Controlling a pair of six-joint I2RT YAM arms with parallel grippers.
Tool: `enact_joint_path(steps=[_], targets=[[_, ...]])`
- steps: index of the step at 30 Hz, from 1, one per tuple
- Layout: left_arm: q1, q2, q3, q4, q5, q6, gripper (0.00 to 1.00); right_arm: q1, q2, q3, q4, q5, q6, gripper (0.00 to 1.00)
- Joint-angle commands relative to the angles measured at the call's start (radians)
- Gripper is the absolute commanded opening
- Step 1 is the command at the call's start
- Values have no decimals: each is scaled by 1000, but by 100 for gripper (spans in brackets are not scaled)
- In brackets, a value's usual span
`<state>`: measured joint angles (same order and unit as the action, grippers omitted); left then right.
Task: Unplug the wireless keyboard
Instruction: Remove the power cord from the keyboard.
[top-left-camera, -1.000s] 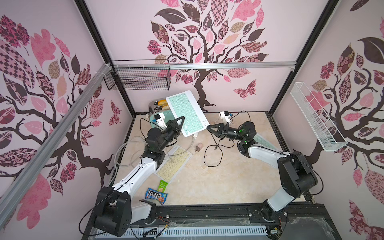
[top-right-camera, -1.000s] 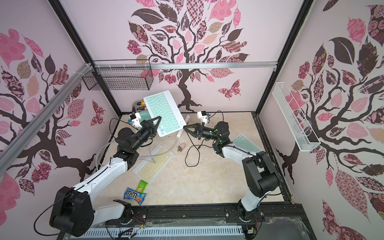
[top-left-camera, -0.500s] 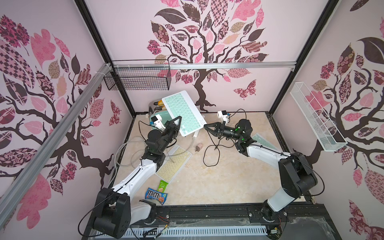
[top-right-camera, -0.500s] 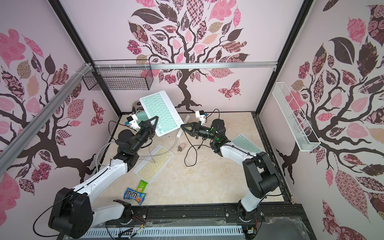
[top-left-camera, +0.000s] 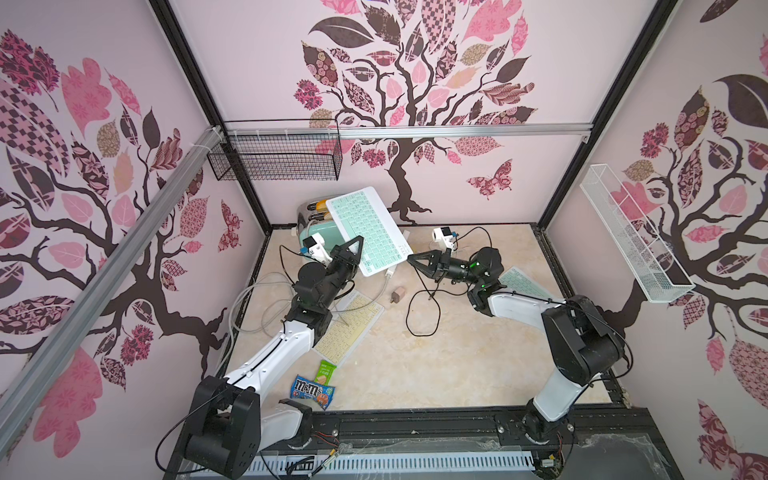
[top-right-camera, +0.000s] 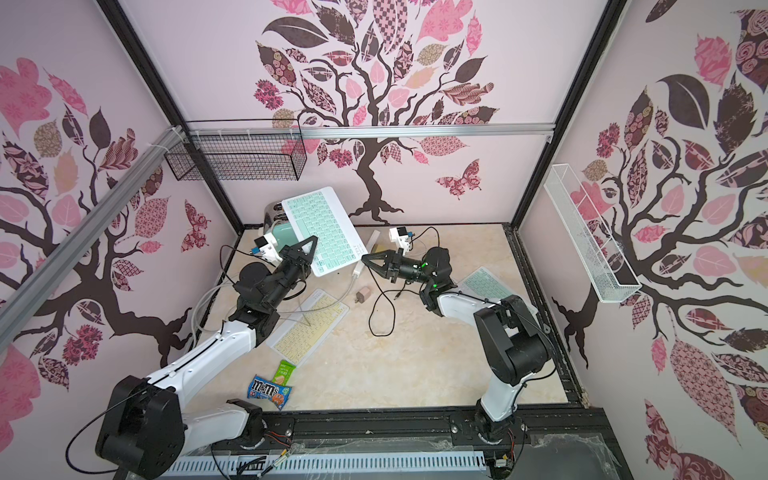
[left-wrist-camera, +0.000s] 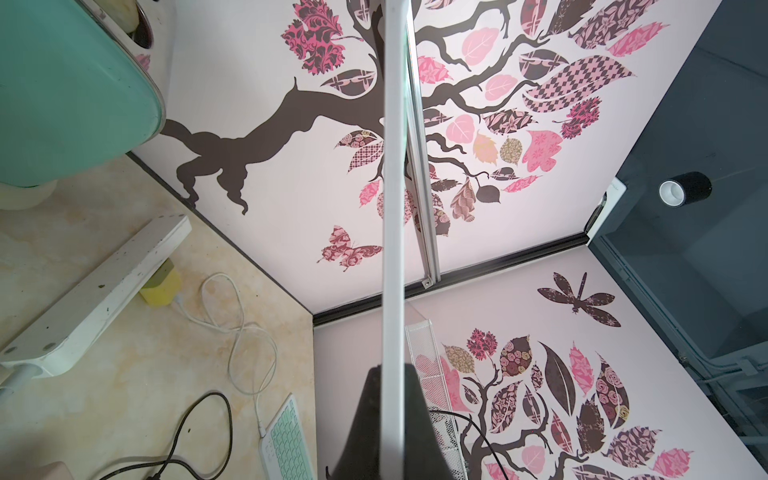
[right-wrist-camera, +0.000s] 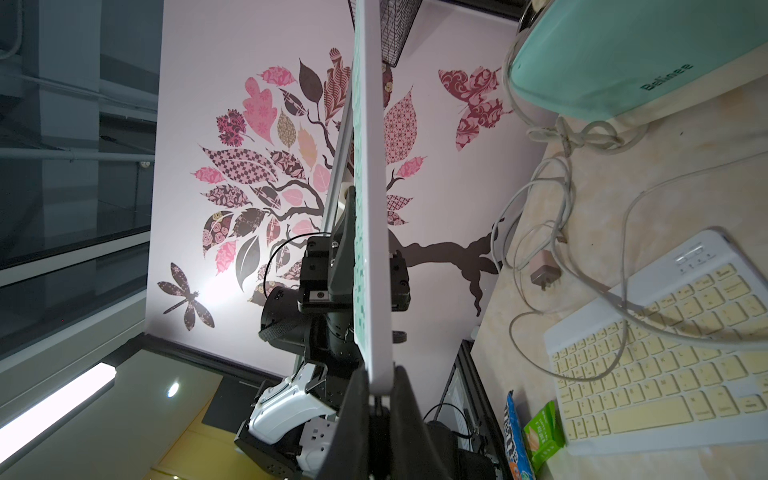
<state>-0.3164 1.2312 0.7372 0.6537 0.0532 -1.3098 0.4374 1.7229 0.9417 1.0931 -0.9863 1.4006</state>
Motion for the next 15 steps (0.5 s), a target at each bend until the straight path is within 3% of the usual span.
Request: enact_joint_path(steps=[1,5,9,11,13,15], targets=[[57,-45,34,144,-269,10,0,-13,-7,-27,97,-163,63,0],[57,-44,39,143,-265,7,0,-41,-51,-44,-39,-177,-33,0],[57,-39,46,139,-248,5,0,-43,-178,-26,-538,-147,-388,0],[57,-48,40,138,-241,6,0,-52,-263,10,-891,-48,-629,0],[57,-60,31,116,-219,10,0,-57,-337,65,-1274,174,-875,0],[57,-77,18,89,-184,19,0,-60,-382,75,-1450,377,-989,0]])
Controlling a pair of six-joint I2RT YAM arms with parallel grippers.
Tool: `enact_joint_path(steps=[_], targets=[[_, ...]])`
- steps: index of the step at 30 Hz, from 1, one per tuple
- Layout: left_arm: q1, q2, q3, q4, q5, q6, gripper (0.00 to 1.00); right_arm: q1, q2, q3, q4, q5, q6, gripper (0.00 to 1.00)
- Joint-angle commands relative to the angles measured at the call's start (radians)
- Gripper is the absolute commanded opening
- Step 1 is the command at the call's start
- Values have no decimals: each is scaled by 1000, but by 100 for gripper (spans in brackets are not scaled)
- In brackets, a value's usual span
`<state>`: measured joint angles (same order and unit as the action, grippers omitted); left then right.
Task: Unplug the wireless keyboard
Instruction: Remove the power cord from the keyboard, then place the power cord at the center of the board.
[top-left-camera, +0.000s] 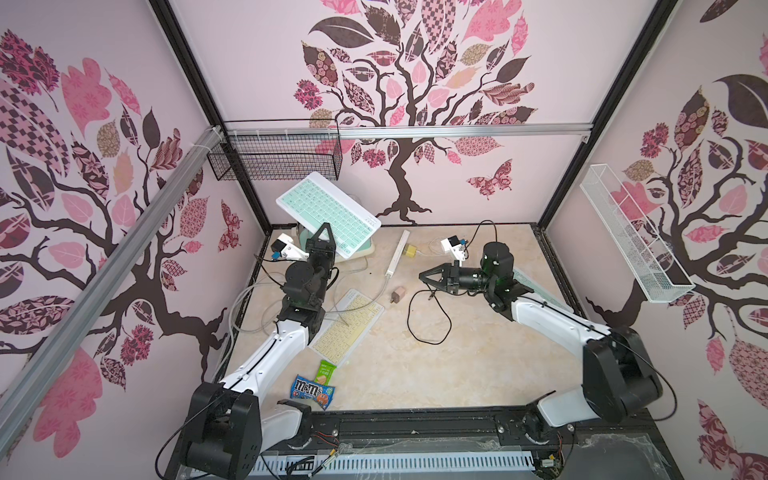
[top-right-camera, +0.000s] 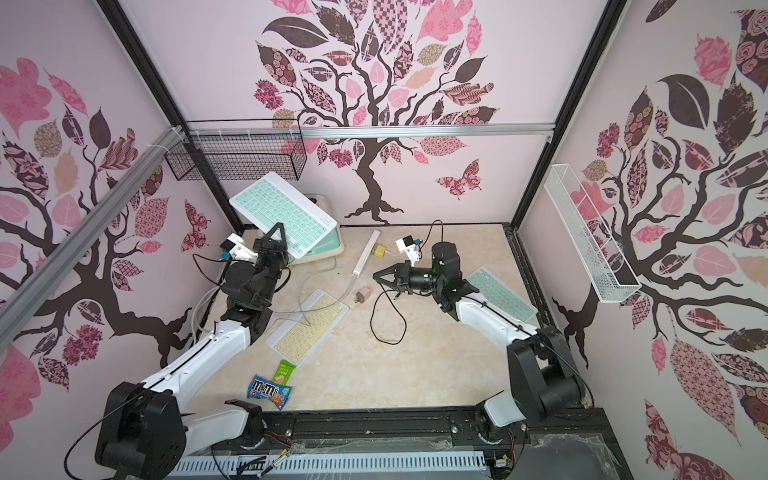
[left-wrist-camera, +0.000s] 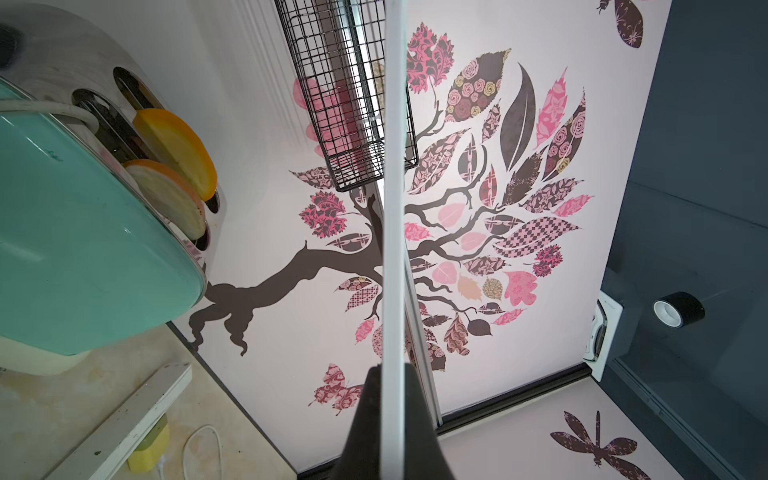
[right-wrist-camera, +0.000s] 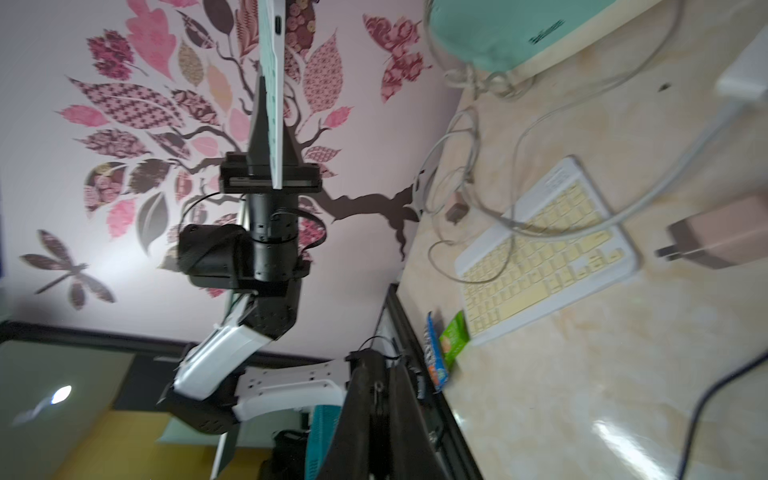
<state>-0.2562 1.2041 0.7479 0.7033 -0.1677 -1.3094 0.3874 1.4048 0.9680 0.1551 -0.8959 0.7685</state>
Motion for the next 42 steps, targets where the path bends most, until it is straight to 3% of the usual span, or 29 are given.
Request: enact_joint_path(steps=[1,7,15,18,22,27,29,34,42], targets=[[-5,-60,-2,28,57,23,0,-18,-78,40,-557,354,-378,0],[-15,-138,-76,-62,156,69,0,-28,-78,-51,-638,446,-390,0],[-20,-227,-76,-297,351,270,0,32,142,-67,-544,466,-396,0],[-18,-277,-64,-402,360,356,0,59,203,-88,-443,405,-323,0],[-18,-324,-46,-506,354,444,0,120,246,-83,-435,430,-312,1],[-18,-276,-3,-586,420,500,0,109,194,-62,-524,554,-372,48],[-18,-259,4,-585,444,501,0,80,166,-46,-563,586,-394,58],[-18,-253,-6,-581,453,505,0,-28,156,13,-572,602,-409,67],[-19,-215,18,-615,523,533,0,-66,416,264,-589,747,-458,66]])
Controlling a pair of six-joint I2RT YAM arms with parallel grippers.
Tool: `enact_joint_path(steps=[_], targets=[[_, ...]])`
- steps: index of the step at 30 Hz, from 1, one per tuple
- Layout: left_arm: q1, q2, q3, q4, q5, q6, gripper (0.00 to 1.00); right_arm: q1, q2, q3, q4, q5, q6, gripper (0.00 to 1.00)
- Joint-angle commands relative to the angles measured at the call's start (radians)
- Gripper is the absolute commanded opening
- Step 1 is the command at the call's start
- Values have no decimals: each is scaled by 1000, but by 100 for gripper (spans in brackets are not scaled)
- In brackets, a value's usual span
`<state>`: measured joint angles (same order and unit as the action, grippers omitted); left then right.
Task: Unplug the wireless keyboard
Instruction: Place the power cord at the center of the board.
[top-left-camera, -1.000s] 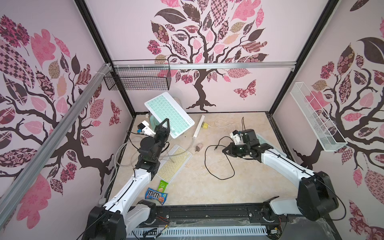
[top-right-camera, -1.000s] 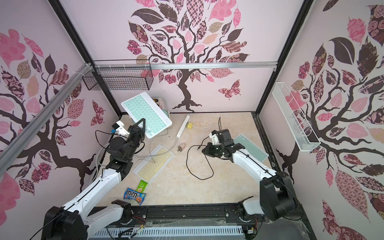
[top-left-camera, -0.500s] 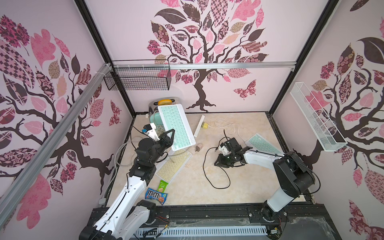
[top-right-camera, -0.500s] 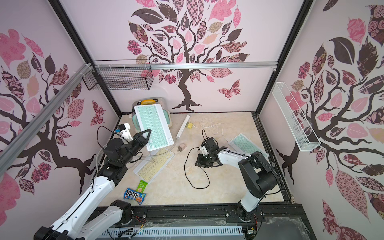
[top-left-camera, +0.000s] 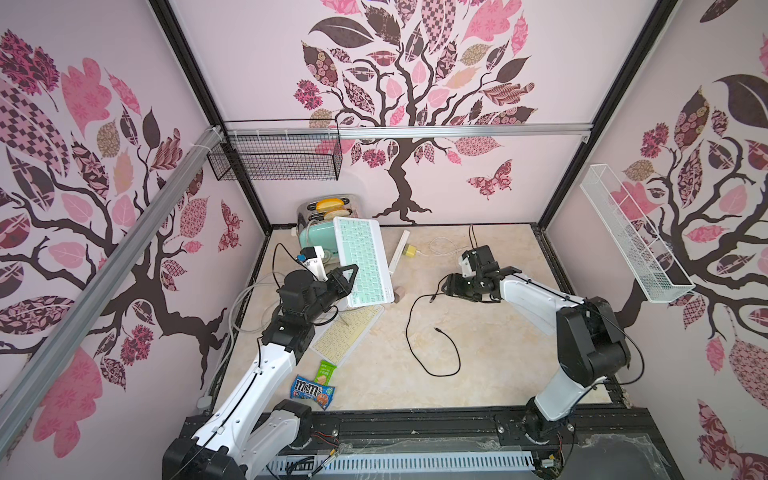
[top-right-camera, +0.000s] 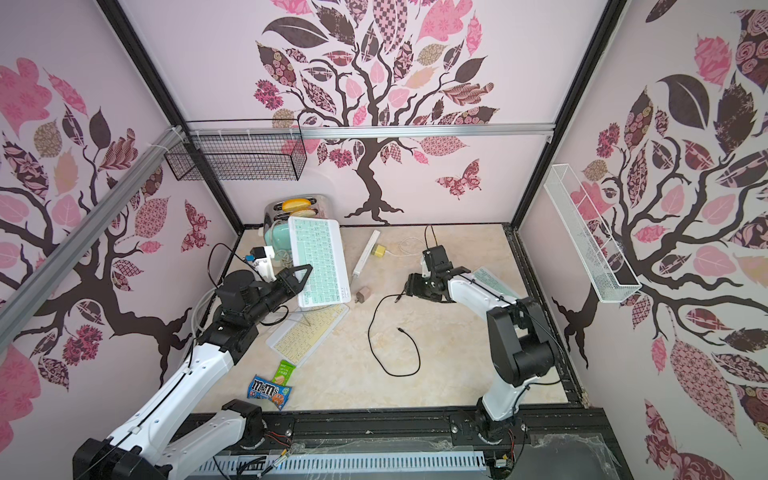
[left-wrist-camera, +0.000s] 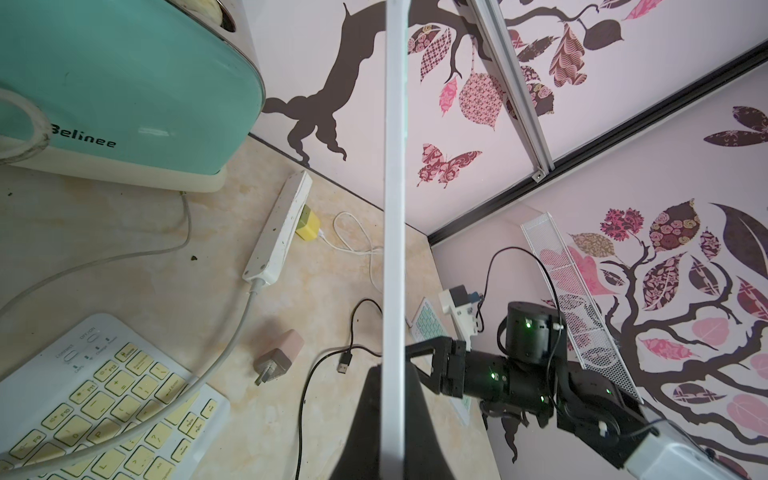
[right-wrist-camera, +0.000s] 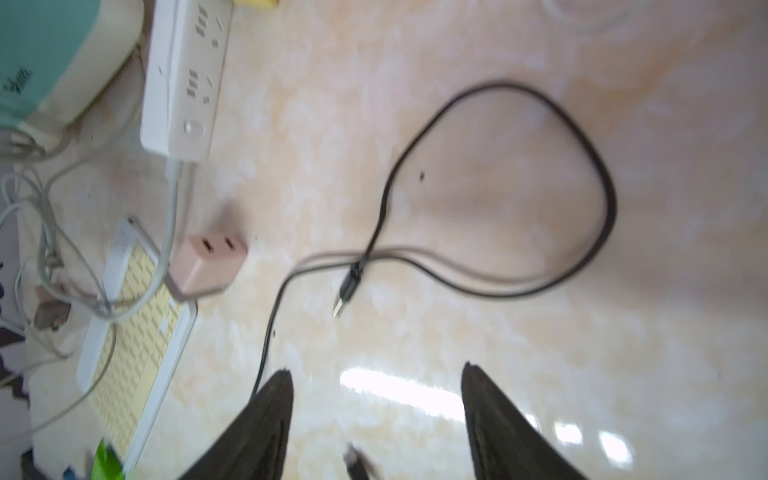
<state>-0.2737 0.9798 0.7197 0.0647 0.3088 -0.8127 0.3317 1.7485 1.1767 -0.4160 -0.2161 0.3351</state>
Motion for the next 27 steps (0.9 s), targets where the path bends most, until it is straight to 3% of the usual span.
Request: enact_joint_path(steps=[1,5,9,14,20,27], targets=[[-1,11,49,12,49,44,0,-15,104,78,-11,63,-23,66],[1,6,47,-5,40,63,0,-26,200,146,-28,27,-19,62],[4,9,51,-28,38,87,0,-22,191,84,14,-47,15,59],[9,37,44,-7,52,86,0,8,122,-42,63,-125,76,59],[12,69,44,5,75,95,0,115,4,-181,156,-194,202,57],[11,98,37,18,109,105,0,226,-131,-320,267,-180,325,55]])
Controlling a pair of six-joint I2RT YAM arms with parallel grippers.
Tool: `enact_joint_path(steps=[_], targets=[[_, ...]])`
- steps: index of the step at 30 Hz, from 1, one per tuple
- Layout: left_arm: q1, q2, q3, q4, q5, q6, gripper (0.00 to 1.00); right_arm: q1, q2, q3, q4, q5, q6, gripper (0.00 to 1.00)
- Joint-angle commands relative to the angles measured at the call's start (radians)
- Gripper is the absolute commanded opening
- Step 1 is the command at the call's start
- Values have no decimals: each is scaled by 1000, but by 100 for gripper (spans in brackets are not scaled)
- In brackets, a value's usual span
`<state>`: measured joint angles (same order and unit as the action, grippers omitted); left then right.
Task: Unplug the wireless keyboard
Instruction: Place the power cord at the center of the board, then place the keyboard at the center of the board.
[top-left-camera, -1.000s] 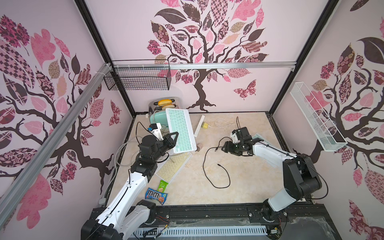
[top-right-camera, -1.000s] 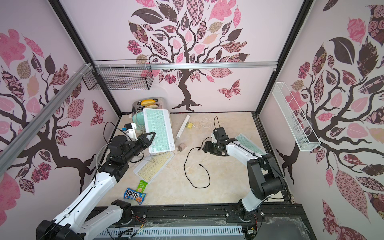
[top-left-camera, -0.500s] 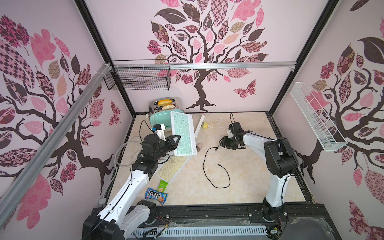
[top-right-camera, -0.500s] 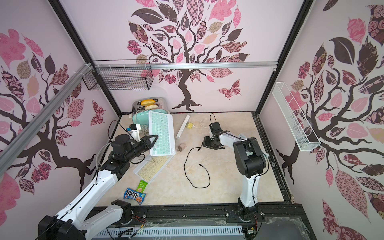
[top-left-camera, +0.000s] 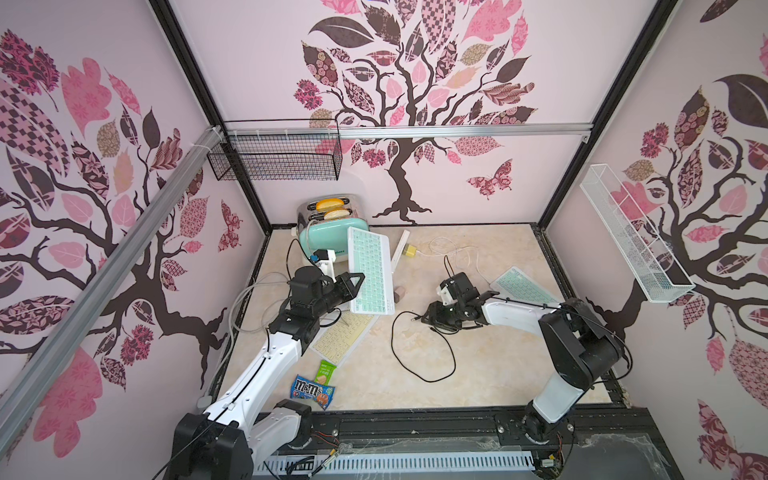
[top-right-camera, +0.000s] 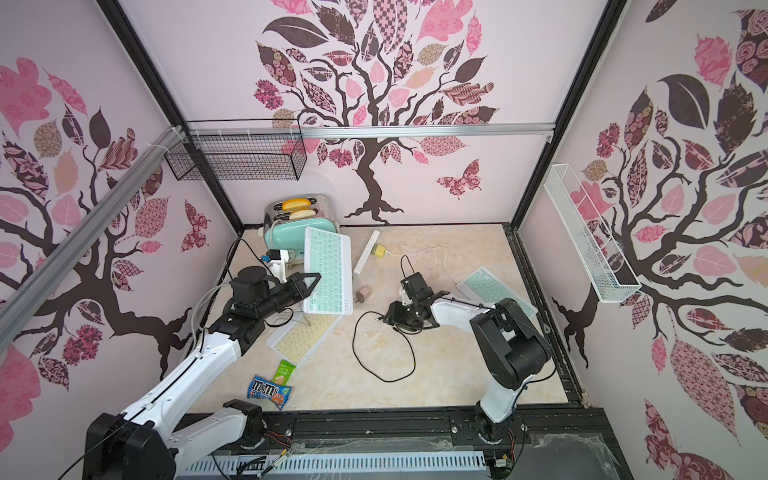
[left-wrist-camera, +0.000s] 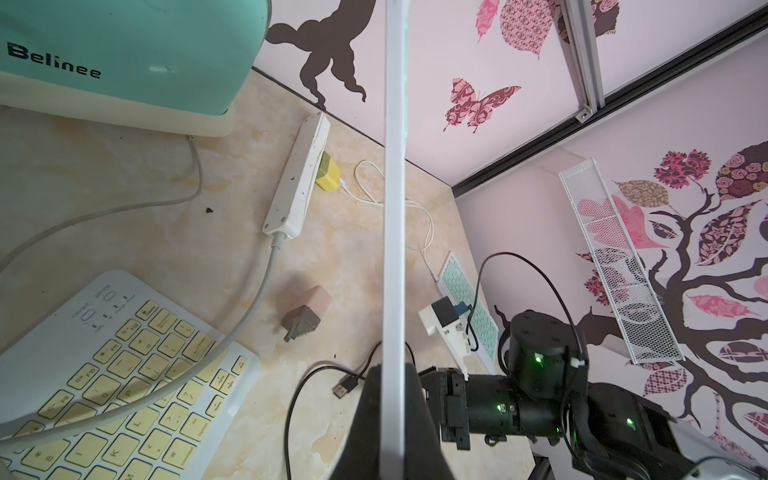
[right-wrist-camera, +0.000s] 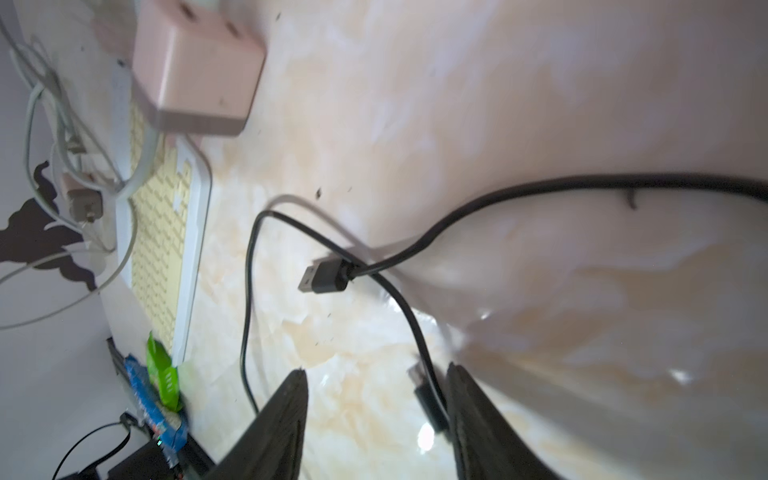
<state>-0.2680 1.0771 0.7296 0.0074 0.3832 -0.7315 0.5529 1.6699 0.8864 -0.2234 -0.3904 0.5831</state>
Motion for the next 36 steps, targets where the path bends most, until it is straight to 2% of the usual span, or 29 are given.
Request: enact_joint_path(steps=[1,5,7,9,11,15,17,21,24,27,31,36], targets=[[6,8,27,75,44,29,0,7,-65,-36,69,-4,77,55],[6,41,40,80,91,30,0,1,-134,4,-57,49,-18,61],[6,52,47,80,115,31,0,-19,-174,22,-70,27,-80,66],[5,62,61,79,161,36,0,-65,-202,40,-39,-94,-127,70],[6,68,72,80,206,36,0,-122,-211,63,14,-231,-119,73],[6,75,89,143,305,-4,0,-194,-197,57,327,-496,69,81],[6,82,94,211,339,-48,0,-195,-173,63,480,-544,171,84],[6,106,91,326,361,-156,0,-195,-93,54,847,-579,463,85],[5,124,88,416,377,-241,0,-194,-26,59,1062,-578,623,81],[6,133,90,446,382,-272,0,-190,14,71,1168,-568,711,78],[6,138,97,444,387,-280,0,-179,28,94,1166,-568,715,71],[4,167,107,411,406,-283,0,-167,31,109,1130,-567,694,49]])
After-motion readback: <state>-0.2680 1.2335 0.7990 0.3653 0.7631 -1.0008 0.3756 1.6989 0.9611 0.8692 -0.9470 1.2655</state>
